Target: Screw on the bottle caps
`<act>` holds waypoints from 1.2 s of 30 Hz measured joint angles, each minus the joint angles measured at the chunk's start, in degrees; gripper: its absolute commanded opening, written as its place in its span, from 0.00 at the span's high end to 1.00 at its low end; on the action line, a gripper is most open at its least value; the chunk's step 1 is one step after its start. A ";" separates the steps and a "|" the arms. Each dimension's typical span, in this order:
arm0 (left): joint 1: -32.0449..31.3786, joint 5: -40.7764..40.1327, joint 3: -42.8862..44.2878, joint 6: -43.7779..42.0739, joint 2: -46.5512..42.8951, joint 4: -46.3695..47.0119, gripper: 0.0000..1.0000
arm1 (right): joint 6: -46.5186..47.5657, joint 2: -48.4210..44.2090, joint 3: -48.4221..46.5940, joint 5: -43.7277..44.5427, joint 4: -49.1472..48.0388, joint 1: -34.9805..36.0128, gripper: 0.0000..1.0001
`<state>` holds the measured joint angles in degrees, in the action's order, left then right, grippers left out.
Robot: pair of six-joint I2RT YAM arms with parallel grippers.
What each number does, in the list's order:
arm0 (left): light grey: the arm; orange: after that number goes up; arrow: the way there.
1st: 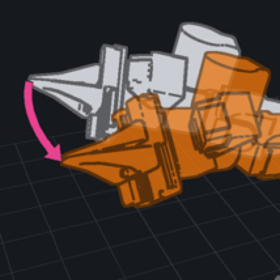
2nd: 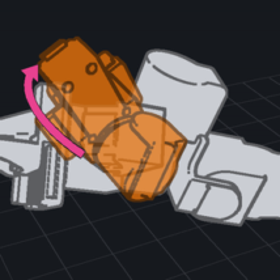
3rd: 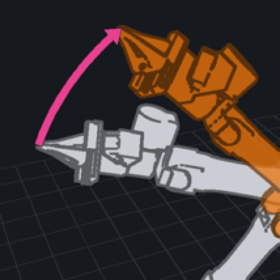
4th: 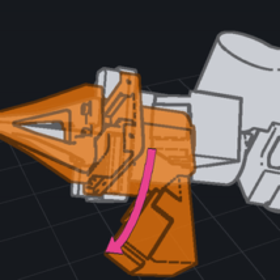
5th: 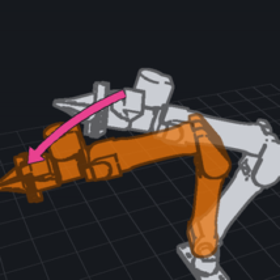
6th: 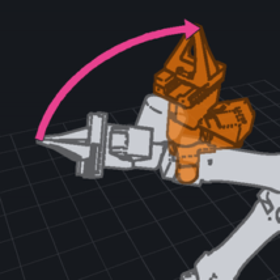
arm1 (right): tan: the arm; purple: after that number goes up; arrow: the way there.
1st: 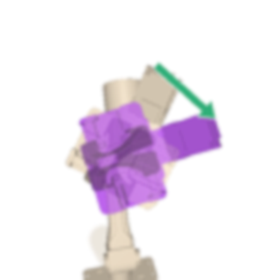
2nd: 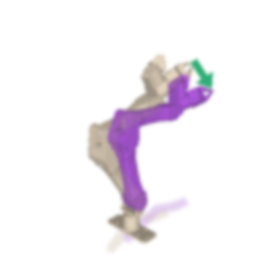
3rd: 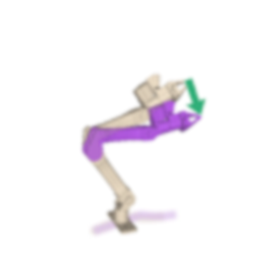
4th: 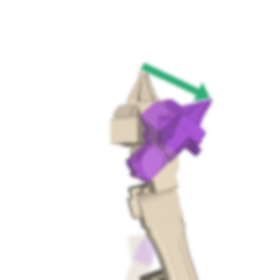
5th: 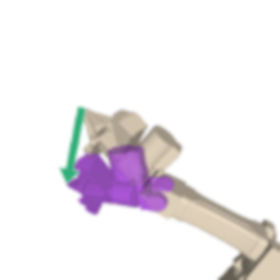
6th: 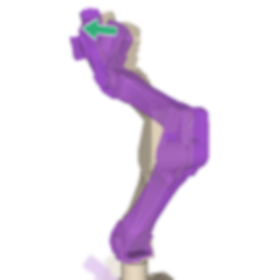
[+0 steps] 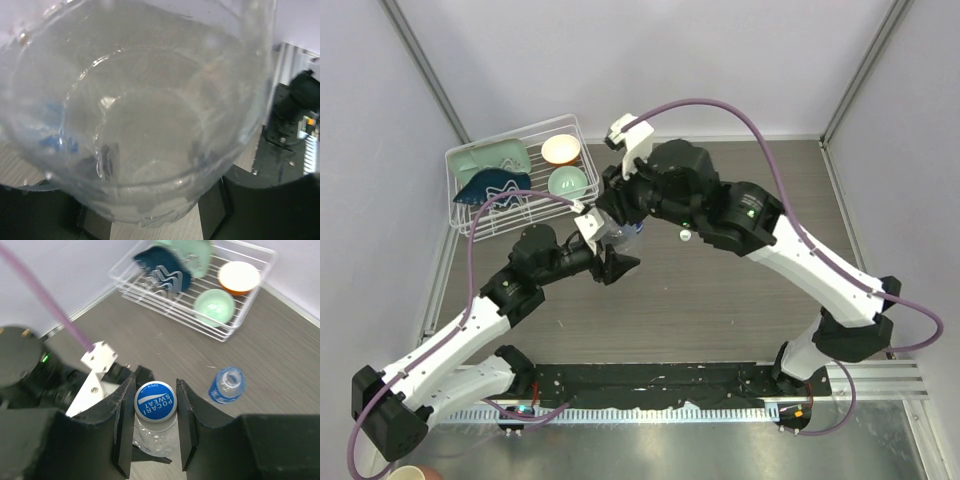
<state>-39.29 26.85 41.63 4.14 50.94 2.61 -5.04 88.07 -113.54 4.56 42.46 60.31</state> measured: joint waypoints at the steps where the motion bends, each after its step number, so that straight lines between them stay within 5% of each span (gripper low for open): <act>1: 0.02 -1.81 -0.02 0.02 0.09 -0.22 1.00 | -0.90 1.40 -1.14 4.20 0.35 0.98 0.99; 10: 0.37 -11.93 -1.33 -0.13 0.17 -0.83 1.00 | -9.40 10.62 -8.61 36.72 3.56 9.14 0.99; 12: 0.35 -12.90 -1.51 -0.26 0.17 -0.83 1.00 | -11.32 11.54 -9.16 40.54 3.82 9.90 0.81; 14: 0.33 -13.44 -1.70 -0.44 0.17 -0.70 1.00 | -12.50 12.46 -10.25 42.40 4.57 10.27 0.31; 16: 0.33 -13.64 -1.90 -0.90 0.15 -0.22 1.00 | -13.20 13.51 -12.44 42.86 5.81 10.34 0.05; 25: -0.07 -10.01 -1.77 -1.81 -3.65 7.26 1.00 | -12.11 16.02 -26.93 25.53 12.61 9.29 0.00; 36: -0.07 6.23 -1.57 -2.29 -3.76 4.22 0.91 | -3.85 1.16 -16.59 -4.15 13.38 7.28 0.00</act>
<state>-39.35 33.08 40.05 1.85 47.18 6.83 -8.88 89.23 -130.13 0.40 55.83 67.59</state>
